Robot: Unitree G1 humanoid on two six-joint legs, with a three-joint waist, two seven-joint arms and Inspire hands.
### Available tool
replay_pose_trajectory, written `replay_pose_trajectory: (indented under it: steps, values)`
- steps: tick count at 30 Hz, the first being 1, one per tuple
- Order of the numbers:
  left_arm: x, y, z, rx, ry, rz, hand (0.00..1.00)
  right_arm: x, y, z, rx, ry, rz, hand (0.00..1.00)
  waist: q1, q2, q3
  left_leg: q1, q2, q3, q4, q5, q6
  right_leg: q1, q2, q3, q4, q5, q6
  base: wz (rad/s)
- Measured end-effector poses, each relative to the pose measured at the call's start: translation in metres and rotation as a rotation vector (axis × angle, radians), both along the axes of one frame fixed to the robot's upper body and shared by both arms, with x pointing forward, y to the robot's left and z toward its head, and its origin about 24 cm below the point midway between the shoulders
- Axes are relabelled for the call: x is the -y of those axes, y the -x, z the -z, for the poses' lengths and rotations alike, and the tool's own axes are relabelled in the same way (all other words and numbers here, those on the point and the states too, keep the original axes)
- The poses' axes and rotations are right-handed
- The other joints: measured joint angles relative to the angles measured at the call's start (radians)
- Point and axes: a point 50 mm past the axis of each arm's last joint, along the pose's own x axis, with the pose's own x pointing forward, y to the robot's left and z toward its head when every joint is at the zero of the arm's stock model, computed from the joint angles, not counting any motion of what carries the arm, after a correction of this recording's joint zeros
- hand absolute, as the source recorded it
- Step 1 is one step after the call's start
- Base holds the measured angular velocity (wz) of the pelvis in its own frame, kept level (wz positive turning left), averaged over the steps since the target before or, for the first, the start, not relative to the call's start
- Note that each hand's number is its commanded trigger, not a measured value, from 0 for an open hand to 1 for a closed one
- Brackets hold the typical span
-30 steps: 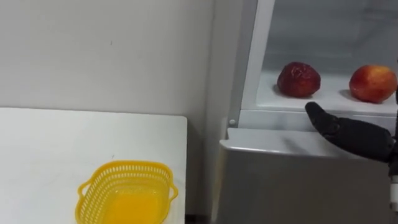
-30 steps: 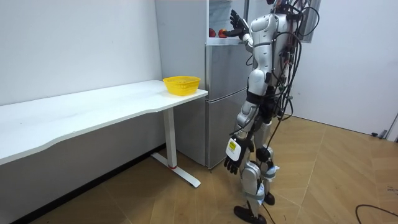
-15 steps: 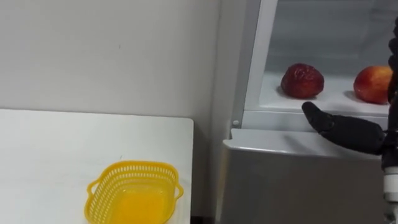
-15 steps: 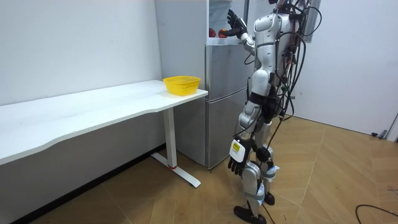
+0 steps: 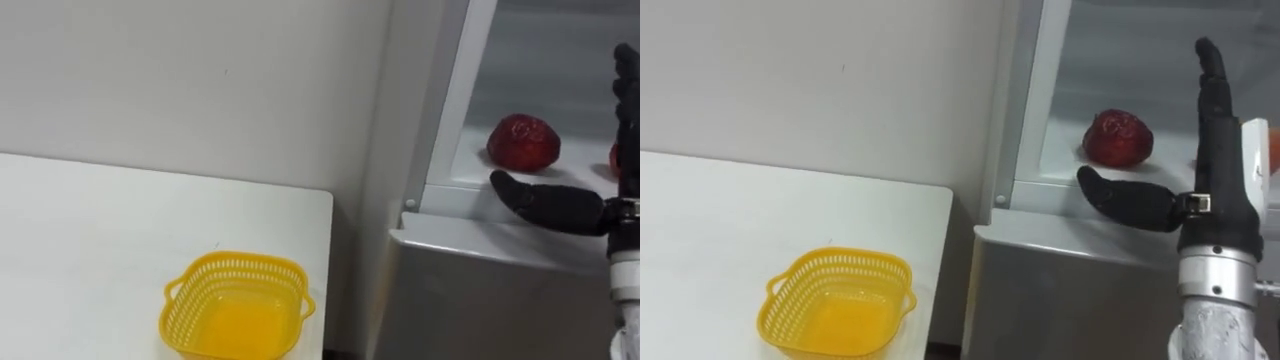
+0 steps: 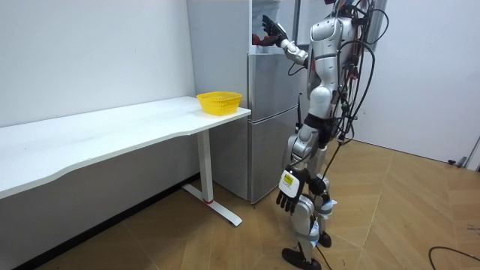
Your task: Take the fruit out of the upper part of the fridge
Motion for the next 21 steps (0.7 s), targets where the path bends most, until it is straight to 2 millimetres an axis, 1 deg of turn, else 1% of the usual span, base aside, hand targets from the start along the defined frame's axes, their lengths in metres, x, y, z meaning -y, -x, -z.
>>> replay_pose_trajectory:
  steps: [3,6,12,18,21]
  values:
    - [-0.002,-0.002,-0.001,0.005,-0.006,0.003,0.0,0.005,-0.008,-0.002,-0.017,0.006,0.017,0.0,-0.001,-0.002,-0.0012,0.001,0.0,-0.012,0.0,0.0,0.0,0.001,-0.002,-0.022,0.0,0.0,0.0,0.16]
    - [-0.004,-0.002,-0.002,0.015,-0.01,-0.013,0.0,0.006,-0.012,-0.007,-0.014,0.007,0.023,0.0,0.002,-0.002,-0.0011,0.0,0.001,-0.016,0.0,0.0,0.0,0.002,-0.001,-0.026,-0.001,0.0,0.0,0.03]
    - [-0.006,-0.002,-0.002,0.018,-0.015,-0.02,0.0,0.007,-0.013,-0.011,0.005,0.007,0.034,0.0,-0.001,0.001,0.0004,-0.002,-0.002,-0.033,0.005,0.0,0.0,0.007,-0.003,-0.038,-0.002,0.0,0.0,0.05]
    - [-0.007,-0.002,-0.003,0.03,-0.018,-0.017,0.0,0.012,-0.014,-0.012,-0.002,0.026,0.047,0.0,0.001,0.003,-0.0016,-0.017,-0.003,-0.037,0.013,0.0,0.0,0.003,-0.005,-0.046,-0.001,0.0,0.0,0.01]
    - [-0.007,-0.002,-0.004,0.033,-0.021,-0.024,0.0,0.014,-0.018,-0.014,-0.011,0.027,0.054,0.0,0.001,0.005,-0.0024,-0.02,-0.004,-0.037,0.013,0.002,0.001,0.002,-0.006,-0.046,-0.001,0.0,0.0,0.0]
